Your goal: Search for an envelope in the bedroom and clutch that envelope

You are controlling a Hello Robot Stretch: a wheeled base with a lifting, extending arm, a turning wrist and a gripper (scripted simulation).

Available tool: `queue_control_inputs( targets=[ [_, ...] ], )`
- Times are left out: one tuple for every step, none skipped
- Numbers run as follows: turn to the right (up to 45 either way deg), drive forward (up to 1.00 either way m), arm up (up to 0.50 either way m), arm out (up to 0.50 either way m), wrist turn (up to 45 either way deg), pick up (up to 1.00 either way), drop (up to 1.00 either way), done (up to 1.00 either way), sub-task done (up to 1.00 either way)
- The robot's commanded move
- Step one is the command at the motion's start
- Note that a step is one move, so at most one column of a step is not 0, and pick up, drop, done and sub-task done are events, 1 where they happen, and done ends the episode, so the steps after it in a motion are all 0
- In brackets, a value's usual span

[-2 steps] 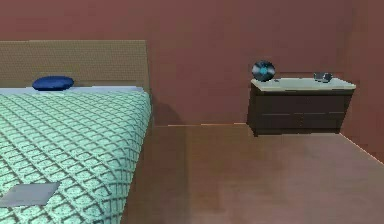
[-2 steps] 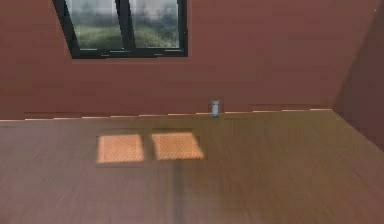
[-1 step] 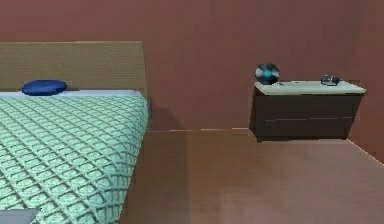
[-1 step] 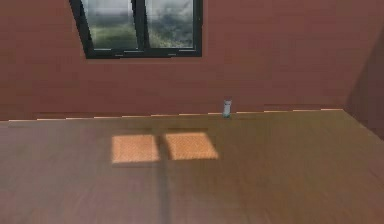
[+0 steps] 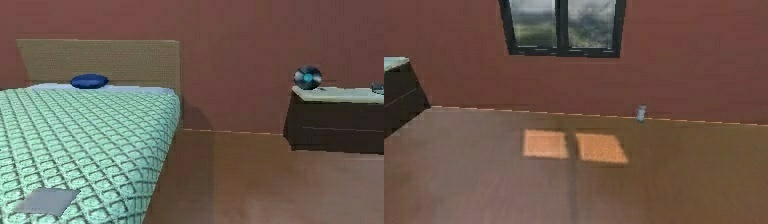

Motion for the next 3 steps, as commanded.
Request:
queue_control_inputs(
  targets=[
    [0.0, 0.85, 0.0, 0.0, 0.0, 0.0, 0.0, 0.0, 0.0],
    [45.0, 0.0, 0.0, 0.0, 0.0, 0.0, 0.0, 0.0, 0.0],
    [45.0, 0.0, 0.0, 0.0, 0.0, 0.0, 0.0, 0.0, 0.0]
  ],
)
